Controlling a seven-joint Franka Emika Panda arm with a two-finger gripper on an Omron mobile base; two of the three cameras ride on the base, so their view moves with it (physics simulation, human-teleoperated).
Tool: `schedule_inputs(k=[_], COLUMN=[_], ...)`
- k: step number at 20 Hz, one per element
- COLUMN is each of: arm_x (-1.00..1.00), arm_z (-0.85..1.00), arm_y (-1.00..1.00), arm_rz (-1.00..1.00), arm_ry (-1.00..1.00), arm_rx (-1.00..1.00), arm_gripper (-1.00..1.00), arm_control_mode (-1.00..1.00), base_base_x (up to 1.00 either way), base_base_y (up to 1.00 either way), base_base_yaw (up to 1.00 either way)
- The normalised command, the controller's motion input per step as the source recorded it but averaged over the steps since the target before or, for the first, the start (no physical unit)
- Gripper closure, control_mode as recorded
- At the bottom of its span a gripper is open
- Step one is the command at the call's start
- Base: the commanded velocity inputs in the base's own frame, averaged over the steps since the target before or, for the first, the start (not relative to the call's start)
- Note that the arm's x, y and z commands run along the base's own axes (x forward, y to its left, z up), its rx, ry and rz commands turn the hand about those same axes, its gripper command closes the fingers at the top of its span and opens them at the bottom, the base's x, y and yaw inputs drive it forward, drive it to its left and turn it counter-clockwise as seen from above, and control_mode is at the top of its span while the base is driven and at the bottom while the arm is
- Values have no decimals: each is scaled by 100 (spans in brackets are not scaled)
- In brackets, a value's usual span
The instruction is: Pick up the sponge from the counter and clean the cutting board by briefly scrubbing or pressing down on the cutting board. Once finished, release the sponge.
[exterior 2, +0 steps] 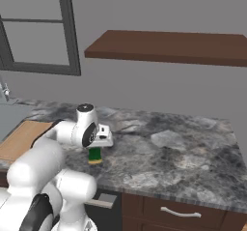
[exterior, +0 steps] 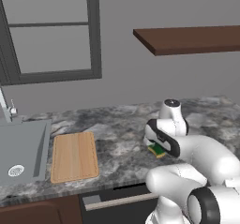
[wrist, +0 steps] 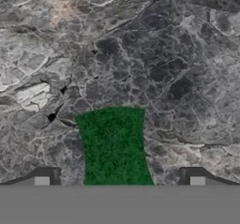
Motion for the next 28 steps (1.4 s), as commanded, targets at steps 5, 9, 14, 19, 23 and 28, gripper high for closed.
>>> schedule_inputs(k=[5, 9, 14, 19, 23, 28], arm_x=[0, 0, 0, 0, 0, 0], arm_z=[-29, -28, -29, -25, -12, -4], arm_y=[0, 3, 0, 2, 8, 5], arm_rz=[0, 0, 0, 0, 0, 0], arm_ry=[4, 0, 1, 0, 0, 0], arm_rx=[0, 0, 0, 0, 0, 0], arm_gripper=[-100, -100, -100, -100, -100, -100], arm_control_mode=[-100, -100, -100, -100, -100, -100], base_base_x=[0, 0, 0, 0, 0, 0], base_base_y=[0, 0, 0, 0, 0, 0], base_base_yaw=[0, 0, 0, 0, 0, 0])
